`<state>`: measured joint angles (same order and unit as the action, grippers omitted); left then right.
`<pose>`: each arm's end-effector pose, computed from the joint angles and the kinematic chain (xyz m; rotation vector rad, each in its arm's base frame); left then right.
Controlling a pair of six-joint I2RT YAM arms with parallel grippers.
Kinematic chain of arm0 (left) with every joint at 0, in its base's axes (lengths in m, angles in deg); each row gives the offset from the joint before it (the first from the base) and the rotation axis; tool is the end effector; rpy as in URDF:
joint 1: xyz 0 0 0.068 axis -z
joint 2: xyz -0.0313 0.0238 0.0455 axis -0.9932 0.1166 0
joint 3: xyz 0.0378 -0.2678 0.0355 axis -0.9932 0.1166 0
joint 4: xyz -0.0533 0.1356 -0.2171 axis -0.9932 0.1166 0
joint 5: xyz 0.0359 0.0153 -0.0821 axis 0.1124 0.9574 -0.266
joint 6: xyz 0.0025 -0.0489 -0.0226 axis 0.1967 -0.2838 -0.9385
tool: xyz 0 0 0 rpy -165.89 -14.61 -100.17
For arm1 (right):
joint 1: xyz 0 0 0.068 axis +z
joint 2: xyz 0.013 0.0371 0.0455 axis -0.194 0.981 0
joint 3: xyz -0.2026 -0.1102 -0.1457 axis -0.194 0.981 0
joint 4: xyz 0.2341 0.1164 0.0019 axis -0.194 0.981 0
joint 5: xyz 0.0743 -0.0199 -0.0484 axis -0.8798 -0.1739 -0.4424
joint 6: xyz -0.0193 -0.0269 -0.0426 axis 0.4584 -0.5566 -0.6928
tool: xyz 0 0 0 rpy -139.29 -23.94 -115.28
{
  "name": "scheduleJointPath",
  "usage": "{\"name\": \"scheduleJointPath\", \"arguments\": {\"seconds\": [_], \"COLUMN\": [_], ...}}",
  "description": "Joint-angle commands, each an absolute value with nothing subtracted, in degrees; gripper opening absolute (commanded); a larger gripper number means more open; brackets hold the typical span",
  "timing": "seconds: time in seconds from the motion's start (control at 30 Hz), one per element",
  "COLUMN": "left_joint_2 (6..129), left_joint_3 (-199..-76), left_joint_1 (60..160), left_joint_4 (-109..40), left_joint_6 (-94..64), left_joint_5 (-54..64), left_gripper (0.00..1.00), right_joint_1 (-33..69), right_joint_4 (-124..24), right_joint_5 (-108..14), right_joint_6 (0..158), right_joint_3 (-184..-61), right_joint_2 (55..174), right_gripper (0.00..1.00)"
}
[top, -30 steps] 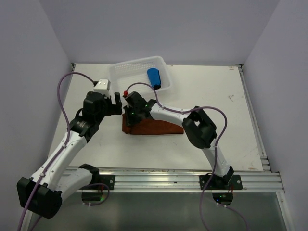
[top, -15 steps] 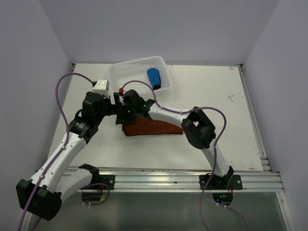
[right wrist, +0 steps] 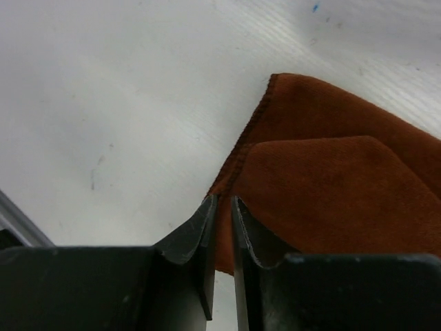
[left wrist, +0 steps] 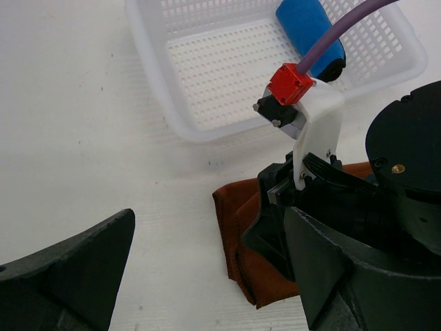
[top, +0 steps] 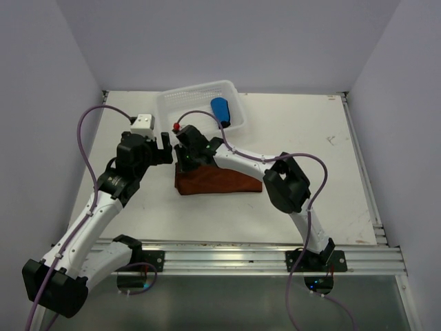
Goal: Roll the towels
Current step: Fold the towel
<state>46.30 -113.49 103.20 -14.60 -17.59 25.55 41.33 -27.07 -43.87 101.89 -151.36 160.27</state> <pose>0.2043 -0.0659 0.3178 -0.0402 1.9769 -0.1736 0.3046 0.4016 0.2096 -0.5321 2.4482 0.7464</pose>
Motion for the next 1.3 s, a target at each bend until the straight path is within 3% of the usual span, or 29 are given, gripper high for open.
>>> {"name": "scheduleJointPath", "arguments": {"seconds": [0.0, 0.13, 0.63, 1.07, 1.27], "left_joint_2": [45.6, 46.1, 46.3, 46.7, 46.9], "left_joint_3": [-113.5, -113.5, -113.7, -113.7, -113.7], "left_joint_1": [102.7, 102.7, 102.7, 102.7, 102.7], "left_joint_4": [-16.9, -16.9, -16.7, -16.5, -16.5], "left_joint_6": [-17.8, -17.7, -17.1, -16.8, -17.0], "left_joint_5": [26.1, 26.0, 27.5, 27.4, 27.4], "left_gripper": [0.93, 0.93, 0.93, 0.94, 0.94], "right_joint_1": [41.0, 41.0, 40.9, 40.8, 40.8], "right_joint_4": [-23.9, -24.7, -24.4, -27.2, -32.3], "right_joint_5": [-39.5, -37.8, -38.0, -41.4, -41.4], "right_joint_6": [99.9, 99.6, 98.5, 96.3, 93.1], "right_joint_3": [-152.7, -152.5, -159.7, -161.5, -153.7], "right_joint_2": [156.6, 158.6, 168.4, 171.9, 160.6], "right_gripper": [0.13, 0.10, 0.10, 0.19, 0.29]}}
